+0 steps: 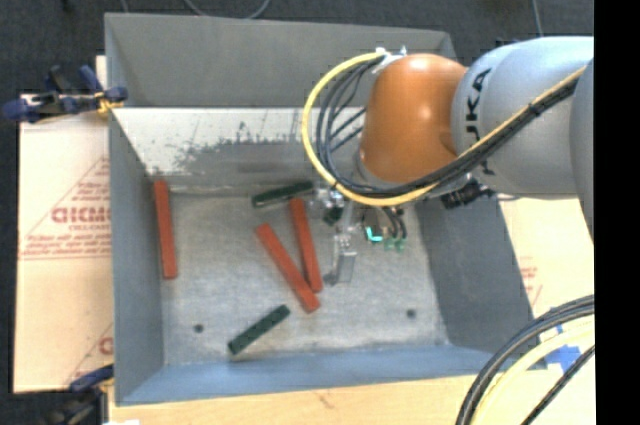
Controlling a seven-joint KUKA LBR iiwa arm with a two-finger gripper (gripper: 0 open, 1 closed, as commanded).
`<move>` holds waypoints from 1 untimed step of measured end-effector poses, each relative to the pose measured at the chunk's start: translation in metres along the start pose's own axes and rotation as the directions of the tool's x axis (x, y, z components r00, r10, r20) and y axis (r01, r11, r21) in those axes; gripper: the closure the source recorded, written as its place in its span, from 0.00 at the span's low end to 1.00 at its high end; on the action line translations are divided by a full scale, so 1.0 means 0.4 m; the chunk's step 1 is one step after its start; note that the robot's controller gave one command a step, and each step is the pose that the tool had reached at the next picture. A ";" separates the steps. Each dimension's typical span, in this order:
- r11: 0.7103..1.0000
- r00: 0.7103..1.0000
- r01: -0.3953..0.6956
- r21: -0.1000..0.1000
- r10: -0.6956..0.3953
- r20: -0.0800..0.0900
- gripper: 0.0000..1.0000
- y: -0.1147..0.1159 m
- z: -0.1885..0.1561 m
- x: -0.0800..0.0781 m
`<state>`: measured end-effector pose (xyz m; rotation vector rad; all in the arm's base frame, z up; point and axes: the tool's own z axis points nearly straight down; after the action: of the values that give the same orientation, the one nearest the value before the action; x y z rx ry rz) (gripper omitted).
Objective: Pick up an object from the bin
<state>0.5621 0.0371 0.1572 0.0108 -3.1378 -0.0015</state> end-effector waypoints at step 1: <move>0.874 0.874 0.486 0.003 -0.486 0.003 0.00 0.030 0.194 0.107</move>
Offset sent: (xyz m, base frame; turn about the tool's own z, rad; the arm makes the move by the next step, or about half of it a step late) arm -0.0431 0.0120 -0.0768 -0.5076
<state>0.5189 0.0487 0.0797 0.7986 -3.0387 0.0002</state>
